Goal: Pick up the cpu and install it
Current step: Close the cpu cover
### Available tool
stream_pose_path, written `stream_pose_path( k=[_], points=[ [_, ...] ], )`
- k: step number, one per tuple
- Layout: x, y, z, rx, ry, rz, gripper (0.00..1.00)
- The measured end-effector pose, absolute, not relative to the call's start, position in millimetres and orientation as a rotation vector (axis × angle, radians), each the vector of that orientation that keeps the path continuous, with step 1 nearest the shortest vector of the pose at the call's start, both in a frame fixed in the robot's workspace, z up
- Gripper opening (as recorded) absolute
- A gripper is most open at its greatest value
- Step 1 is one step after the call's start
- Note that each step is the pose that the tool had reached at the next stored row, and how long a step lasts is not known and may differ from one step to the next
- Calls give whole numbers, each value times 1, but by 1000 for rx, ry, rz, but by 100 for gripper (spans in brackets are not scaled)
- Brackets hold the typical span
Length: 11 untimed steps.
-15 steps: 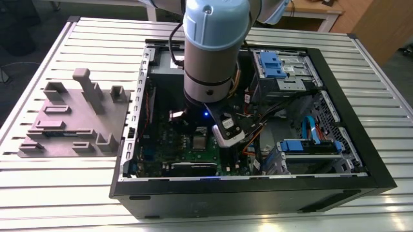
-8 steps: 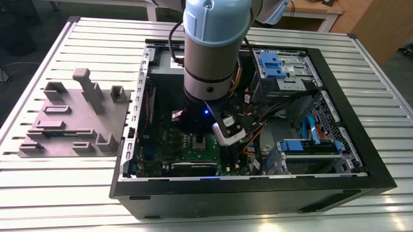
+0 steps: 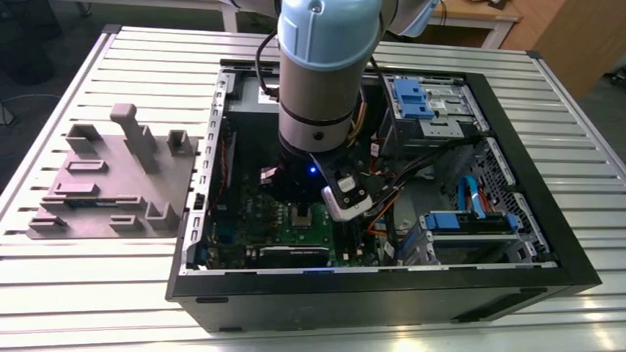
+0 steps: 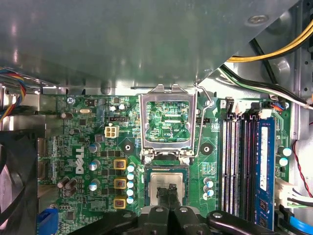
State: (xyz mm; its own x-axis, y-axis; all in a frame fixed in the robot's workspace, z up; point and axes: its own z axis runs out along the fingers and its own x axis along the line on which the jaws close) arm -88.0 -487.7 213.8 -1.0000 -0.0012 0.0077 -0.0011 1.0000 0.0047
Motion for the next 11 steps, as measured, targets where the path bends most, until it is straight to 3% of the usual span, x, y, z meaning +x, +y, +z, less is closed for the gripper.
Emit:
stream_pose_path(
  k=[11],
  points=[
    [-88,-488,214,2,-3134,-7,10]
  ],
)
